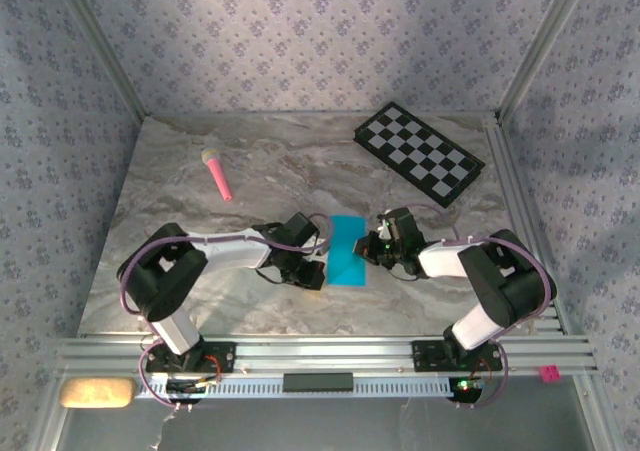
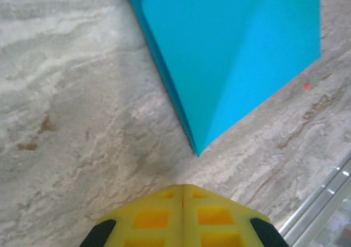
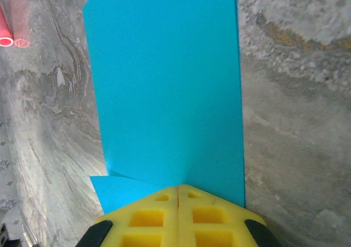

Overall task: Fold a paper plane with a square sheet of paper (pick it up from the middle)
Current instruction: Fold the triangle a second time at the center of the table.

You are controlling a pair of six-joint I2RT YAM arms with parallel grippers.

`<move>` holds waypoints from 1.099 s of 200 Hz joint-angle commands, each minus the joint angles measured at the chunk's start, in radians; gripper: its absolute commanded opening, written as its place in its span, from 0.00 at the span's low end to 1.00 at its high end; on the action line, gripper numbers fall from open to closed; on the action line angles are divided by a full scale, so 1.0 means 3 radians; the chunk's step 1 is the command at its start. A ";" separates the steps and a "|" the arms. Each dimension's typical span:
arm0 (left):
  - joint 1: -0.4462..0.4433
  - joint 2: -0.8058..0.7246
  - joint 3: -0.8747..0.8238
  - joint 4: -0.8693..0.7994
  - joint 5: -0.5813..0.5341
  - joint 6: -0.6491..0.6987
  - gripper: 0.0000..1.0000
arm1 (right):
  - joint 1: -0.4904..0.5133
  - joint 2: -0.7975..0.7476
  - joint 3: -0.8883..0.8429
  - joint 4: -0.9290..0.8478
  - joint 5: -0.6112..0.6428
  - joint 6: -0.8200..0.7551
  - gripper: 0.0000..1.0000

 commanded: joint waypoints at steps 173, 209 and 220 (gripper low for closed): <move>0.0116 0.0668 0.0265 0.0262 0.0108 -0.0181 0.00 | 0.0206 -0.0481 -0.0012 -0.0462 0.0061 -0.0138 0.01; 0.0113 0.0665 0.0298 0.0240 0.0084 -0.0168 0.00 | 0.0430 -0.0334 0.0000 -0.0407 0.0111 -0.0076 0.01; 0.0116 0.0670 0.0302 0.0243 0.0075 -0.0169 0.00 | 0.0440 -0.0228 -0.0023 -0.0281 0.0032 -0.0047 0.01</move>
